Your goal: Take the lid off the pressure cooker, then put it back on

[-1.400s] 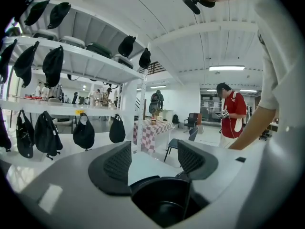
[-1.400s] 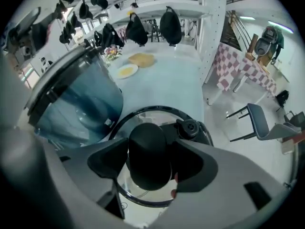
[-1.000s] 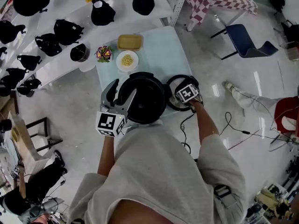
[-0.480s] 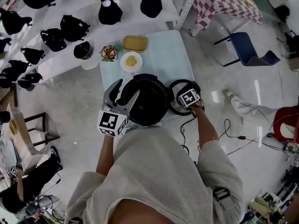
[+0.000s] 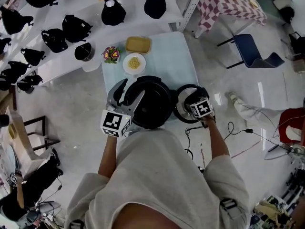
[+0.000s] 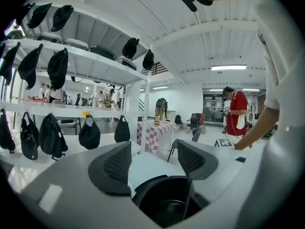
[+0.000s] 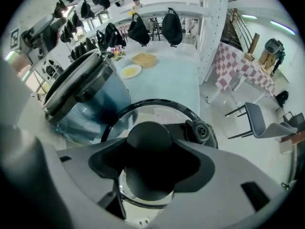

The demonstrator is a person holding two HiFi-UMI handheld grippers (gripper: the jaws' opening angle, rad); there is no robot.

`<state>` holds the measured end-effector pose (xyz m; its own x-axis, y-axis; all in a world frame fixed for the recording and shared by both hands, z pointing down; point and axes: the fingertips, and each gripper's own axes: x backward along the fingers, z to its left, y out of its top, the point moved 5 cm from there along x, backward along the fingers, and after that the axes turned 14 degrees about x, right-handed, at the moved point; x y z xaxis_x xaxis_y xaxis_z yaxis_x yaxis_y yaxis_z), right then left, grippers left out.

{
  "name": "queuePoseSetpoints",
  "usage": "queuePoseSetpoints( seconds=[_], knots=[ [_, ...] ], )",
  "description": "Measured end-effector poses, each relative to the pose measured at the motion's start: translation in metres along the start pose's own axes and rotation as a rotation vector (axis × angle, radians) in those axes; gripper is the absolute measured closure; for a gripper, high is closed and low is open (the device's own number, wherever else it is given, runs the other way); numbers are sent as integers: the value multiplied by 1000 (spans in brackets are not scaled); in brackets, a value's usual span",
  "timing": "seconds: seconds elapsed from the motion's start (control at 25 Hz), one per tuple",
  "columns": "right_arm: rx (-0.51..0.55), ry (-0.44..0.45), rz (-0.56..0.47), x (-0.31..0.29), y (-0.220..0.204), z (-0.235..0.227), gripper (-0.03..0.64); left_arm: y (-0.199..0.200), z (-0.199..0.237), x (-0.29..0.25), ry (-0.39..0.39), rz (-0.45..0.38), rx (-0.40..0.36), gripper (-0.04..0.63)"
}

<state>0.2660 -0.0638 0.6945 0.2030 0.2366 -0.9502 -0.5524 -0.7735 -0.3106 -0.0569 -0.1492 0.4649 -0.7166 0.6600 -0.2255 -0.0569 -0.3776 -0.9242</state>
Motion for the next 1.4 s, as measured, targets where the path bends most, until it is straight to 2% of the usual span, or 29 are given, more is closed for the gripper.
queuePoseSetpoints(
  seconds=[0.52,0.84,1.12,1.4],
  knots=[
    [252,46,113,110,2,13,342,-8,-12,-9,-97,9,25,293],
    [401,46,74,173,56,43,343,-10,4,3,-89,-13,65,293],
    [527,106,50,163,115,83,344,-9,10,22,-71,-39,71,293],
    [655,167,5,134,172,125,344,-9,31,54,11,-68,83,293]
  ],
)
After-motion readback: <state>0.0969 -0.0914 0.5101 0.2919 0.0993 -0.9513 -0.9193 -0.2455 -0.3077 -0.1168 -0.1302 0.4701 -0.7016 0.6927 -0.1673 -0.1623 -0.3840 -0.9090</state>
